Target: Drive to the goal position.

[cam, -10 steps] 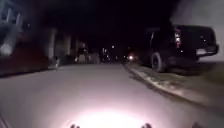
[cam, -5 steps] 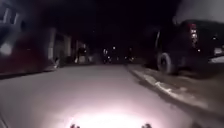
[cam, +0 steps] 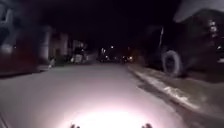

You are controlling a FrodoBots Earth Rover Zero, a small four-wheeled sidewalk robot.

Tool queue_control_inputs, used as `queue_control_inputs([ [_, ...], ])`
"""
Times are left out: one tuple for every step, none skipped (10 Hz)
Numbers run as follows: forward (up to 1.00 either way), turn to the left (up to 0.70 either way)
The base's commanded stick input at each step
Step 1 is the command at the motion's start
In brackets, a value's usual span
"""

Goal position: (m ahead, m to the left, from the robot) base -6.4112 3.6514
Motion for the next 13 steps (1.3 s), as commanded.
queue_control_inputs([
  [1.0,0.0],
  [1.0,0.0],
  [1.0,0.0],
  [1.0,0.0],
  [1.0,0.0],
  [1.0,0.0],
  [1.0,0.0],
  [1.0,0.0],
  [1.0,0.0],
  [1.0,0.0],
  [1.0,0.0],
  [1.0,0.0],
  [1.0,0.0],
])
